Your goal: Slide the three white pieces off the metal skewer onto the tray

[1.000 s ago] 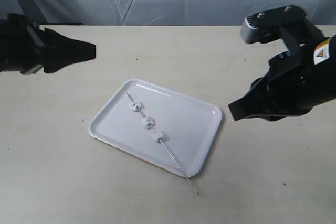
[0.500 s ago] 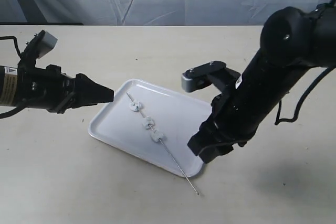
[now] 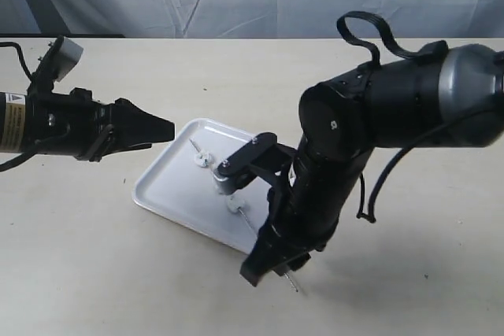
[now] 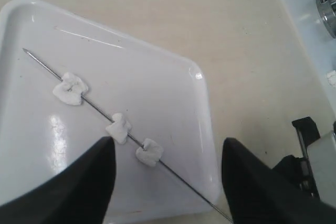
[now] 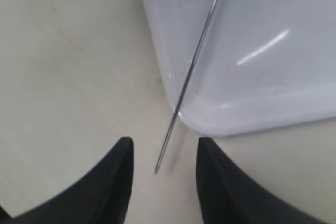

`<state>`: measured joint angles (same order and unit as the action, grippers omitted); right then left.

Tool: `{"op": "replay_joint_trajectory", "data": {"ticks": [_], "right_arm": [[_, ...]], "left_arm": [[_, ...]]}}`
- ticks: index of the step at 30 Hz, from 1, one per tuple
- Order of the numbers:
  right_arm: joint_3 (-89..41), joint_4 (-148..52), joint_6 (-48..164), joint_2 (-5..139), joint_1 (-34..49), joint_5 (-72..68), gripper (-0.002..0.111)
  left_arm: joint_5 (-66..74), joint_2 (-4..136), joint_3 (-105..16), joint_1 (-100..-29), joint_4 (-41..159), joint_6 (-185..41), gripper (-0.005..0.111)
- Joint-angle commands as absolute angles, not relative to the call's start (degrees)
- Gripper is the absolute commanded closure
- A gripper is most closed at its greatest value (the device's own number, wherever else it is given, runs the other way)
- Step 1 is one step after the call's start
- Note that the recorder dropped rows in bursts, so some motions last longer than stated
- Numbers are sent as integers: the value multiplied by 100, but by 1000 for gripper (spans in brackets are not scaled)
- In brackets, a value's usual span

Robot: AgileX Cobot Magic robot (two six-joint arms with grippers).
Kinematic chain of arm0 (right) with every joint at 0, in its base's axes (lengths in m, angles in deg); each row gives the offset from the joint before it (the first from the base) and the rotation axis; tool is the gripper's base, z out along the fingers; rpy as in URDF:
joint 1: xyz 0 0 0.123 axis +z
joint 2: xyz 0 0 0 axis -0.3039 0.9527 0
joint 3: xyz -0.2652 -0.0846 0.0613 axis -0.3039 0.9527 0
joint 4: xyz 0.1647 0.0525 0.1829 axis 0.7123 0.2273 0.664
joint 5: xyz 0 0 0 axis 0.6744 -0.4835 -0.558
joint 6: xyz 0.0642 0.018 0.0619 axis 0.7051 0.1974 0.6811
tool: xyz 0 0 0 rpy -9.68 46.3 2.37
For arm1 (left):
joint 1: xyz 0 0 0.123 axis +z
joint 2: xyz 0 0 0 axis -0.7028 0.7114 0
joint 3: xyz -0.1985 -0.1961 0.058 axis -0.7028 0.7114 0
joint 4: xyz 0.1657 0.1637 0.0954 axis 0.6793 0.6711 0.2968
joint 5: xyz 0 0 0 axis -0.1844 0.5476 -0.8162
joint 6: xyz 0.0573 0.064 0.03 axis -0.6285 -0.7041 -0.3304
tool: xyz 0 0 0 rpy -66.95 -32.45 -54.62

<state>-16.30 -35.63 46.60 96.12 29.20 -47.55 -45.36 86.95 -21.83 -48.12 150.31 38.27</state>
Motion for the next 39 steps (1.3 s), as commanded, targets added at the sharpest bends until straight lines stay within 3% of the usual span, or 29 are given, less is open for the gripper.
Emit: {"op": "replay_joint_trajectory", "data": {"ticks": [1,9,39], "right_arm": [[-2267,-3501,4986,9815,2941,-4676,70],[-2959,-3955,5500,10509,2941,-5091,70],[-2980,-4350,6039,10996,2977,-4622,70]], "left_arm": [[-4603,8704,-2209,-4835,14962,3810,50],[-4613,8704,-2209,-4835,15036,3810,50],[-4610,8704,-2209,-4835,14999,3801,50]]}}
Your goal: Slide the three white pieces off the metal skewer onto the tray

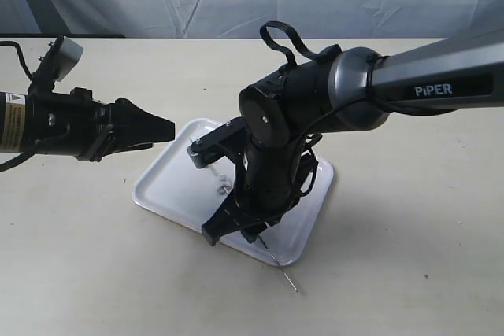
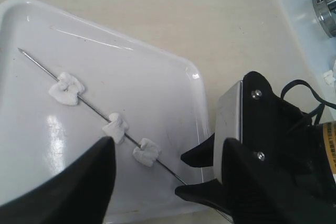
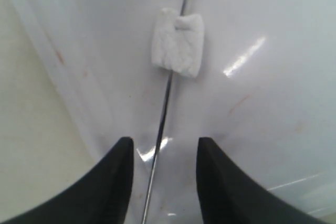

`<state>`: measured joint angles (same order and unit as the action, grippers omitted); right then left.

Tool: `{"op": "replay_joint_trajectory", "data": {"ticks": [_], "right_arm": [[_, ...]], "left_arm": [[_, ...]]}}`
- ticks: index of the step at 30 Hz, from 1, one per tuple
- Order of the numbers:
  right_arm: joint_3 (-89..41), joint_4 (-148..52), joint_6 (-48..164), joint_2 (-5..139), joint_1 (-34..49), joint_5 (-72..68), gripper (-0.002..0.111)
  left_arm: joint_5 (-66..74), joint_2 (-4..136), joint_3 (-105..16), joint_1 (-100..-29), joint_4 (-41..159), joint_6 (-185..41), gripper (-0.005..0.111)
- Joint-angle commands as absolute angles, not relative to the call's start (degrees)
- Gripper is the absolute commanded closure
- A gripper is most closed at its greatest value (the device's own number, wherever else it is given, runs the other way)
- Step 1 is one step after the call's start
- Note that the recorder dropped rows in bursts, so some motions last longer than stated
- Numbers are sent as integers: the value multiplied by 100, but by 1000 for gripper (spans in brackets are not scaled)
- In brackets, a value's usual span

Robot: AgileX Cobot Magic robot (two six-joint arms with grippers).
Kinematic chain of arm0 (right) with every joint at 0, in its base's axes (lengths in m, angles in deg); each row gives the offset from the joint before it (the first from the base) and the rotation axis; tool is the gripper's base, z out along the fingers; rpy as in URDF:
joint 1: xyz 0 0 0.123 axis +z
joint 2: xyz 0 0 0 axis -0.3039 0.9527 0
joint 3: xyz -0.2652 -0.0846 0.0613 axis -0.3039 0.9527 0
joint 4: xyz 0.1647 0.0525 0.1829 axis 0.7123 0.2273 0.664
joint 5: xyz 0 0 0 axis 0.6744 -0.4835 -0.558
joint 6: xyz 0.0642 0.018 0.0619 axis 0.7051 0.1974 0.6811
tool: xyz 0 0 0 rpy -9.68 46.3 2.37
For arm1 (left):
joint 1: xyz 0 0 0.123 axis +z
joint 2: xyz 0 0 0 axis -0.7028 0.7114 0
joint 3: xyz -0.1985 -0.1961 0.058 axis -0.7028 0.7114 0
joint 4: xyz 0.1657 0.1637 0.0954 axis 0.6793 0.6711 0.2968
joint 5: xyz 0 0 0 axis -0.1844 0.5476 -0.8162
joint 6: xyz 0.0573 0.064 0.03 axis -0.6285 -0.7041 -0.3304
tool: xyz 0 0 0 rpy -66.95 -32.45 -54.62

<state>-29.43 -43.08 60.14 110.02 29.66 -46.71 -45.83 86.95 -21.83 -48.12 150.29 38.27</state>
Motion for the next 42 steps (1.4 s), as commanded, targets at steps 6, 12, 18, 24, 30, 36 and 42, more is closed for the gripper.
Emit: {"op": "replay_joint_trajectory", "data": {"ticks": [6,12,18,24,30,36,42], "right_arm": [[-2980,-4385,6039,10996,2977,-4610,70],[-2980,-4380,6039,11197,2977,-4610,70],[-2980,-4344,6062,11305,2977,-4621,72],[-2980,-4344,6186,11294,2977,-4581,104],[-2980,-4289,6186,11294,2977,-4483,109],[-2980,-4227,6186,11145,2977,-4579,109],[-2980,-4240,6186,10585,2966,-4734,109]], "left_arm": [[-4621,8704,-2209,-4835,14999,3801,50],[-4668,8704,-2209,-4835,14999,3801,50],[-4679,8704,-2209,-4835,14999,3801,50],[-4679,8704,-2209,-4835,14999,3801,50],[-4679,8704,-2209,-4835,14999,3801,50],[-4681,8704,-2209,-4823,14969,3801,50],[-4751,8704,-2209,-4823,14791,3801,50]]}}
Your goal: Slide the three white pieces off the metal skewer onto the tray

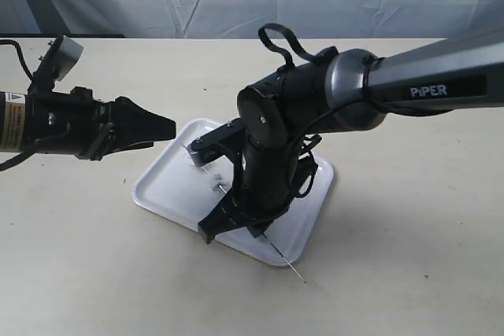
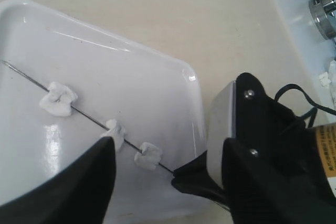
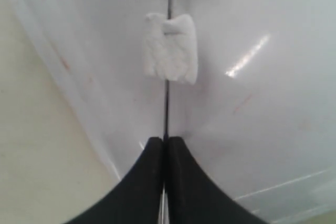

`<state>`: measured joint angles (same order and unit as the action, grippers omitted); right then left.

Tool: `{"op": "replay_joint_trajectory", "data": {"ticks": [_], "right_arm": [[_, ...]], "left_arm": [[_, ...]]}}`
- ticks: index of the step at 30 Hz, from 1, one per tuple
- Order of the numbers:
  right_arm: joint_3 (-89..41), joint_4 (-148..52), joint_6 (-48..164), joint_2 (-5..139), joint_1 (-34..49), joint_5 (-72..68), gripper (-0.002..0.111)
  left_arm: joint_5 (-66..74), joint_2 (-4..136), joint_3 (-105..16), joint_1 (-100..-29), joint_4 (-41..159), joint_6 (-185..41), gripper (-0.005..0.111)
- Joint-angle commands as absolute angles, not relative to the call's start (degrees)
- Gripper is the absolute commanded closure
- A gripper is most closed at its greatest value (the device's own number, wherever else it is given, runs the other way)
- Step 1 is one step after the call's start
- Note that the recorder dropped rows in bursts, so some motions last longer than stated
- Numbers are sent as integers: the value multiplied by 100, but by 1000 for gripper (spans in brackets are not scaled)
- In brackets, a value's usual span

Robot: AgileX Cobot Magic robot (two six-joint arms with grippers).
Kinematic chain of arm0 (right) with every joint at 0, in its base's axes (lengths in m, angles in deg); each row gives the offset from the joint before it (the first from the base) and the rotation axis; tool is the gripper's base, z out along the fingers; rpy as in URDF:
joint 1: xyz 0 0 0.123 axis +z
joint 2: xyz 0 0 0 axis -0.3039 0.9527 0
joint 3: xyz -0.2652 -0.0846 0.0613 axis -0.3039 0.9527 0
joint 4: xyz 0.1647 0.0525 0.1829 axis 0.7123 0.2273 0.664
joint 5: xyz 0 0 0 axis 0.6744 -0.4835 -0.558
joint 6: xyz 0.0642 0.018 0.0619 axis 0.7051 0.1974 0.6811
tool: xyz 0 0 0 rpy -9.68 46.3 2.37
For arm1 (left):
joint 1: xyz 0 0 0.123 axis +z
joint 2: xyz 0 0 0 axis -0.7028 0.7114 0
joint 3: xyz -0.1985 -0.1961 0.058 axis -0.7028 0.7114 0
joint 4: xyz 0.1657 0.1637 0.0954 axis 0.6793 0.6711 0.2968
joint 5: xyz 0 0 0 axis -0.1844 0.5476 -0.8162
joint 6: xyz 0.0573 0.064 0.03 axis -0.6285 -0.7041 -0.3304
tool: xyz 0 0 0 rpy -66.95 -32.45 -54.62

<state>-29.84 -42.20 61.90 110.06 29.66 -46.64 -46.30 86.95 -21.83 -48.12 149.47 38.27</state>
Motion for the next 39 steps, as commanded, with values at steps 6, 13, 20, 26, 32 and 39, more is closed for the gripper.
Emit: {"op": "replay_joint_trajectory", "data": {"ticks": [6,13,20,26,32,39], "right_arm": [[-2980,-4229,6212,10022,2966,-5047,109],[-2930,-4367,6461,9317,2953,-5355,109],[-2082,-4090,6462,8231,2403,-5347,109],[-942,-3501,6252,7211,2341,-4730,109],[-850,-2939,5981,7180,2352,-4455,109],[-850,-2572,5878,7206,2352,-4215,109]], "left_arm": [[-5150,8704,-2209,-4823,14482,3858,50],[-5725,8704,-2198,-4823,14162,3653,50],[-5974,8765,-2198,-4823,13591,3675,50],[-6599,9617,-2198,-5162,12528,3622,50],[-6599,9672,-2198,-5659,12166,3203,50],[-6599,9672,-2198,-5850,11705,3203,50]]}}
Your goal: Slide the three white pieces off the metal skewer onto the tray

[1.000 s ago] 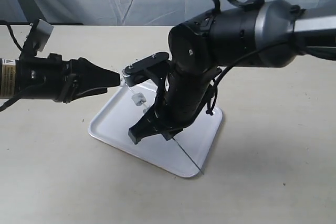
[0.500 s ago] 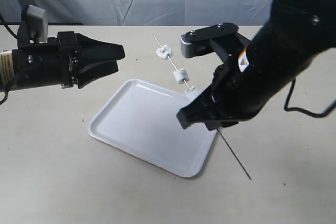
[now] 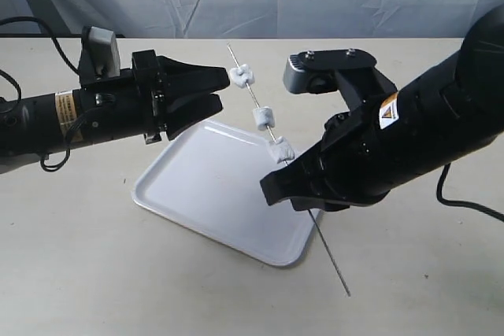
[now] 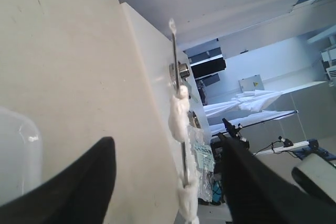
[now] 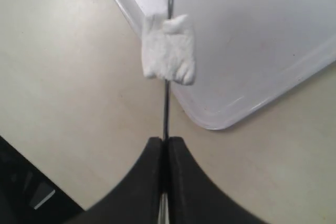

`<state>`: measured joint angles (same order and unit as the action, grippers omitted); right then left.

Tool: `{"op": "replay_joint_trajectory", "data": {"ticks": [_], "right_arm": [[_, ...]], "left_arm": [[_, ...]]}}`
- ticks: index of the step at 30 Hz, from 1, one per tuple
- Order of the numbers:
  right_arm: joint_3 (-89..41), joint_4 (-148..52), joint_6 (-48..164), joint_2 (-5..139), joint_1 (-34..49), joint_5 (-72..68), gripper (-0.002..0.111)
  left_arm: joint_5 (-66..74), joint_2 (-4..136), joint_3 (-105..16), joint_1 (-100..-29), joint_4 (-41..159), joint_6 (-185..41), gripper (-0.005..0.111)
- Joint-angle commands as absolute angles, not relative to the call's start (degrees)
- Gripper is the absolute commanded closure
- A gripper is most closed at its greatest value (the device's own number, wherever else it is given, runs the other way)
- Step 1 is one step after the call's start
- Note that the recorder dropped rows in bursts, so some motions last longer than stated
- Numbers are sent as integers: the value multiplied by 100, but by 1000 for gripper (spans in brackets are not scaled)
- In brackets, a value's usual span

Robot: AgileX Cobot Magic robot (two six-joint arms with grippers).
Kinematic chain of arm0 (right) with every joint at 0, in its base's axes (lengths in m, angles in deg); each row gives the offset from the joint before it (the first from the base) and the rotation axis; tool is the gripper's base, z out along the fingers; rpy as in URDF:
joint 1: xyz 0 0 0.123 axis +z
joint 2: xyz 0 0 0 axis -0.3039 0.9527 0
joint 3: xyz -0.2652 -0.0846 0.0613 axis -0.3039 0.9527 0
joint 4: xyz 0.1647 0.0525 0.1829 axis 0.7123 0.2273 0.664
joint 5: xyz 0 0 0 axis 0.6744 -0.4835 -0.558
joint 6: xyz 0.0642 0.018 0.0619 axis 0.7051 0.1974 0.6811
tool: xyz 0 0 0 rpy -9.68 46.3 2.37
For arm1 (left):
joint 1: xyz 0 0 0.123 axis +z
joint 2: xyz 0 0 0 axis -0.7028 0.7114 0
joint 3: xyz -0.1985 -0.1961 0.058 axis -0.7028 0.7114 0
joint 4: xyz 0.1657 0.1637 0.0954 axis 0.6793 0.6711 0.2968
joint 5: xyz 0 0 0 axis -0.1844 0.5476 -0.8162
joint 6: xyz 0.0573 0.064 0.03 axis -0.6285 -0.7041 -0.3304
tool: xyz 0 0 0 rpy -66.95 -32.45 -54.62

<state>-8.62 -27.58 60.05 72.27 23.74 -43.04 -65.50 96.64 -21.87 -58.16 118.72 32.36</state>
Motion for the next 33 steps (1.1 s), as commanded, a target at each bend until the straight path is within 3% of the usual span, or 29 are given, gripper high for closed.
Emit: {"op": "replay_joint_trajectory", "data": {"ticks": [1,21,24,33], "right_arm": [[-850,-2518,5878,7245,2364,-4232,109],[-823,-2307,5737,7550,2642,-3959,109],[-823,-2279,5737,7590,2642,-3959,109],[-823,-2279,5724,7621,2642,-3904,109]], "left_arm": [[-6599,9672,-2198,-5850,11681,3203,50],[-6599,9672,-2212,-5850,11681,3165,51],[-6599,9672,-2212,-5850,11681,3165,58],[-6599,9672,-2212,-5850,11693,3116,94]]}}
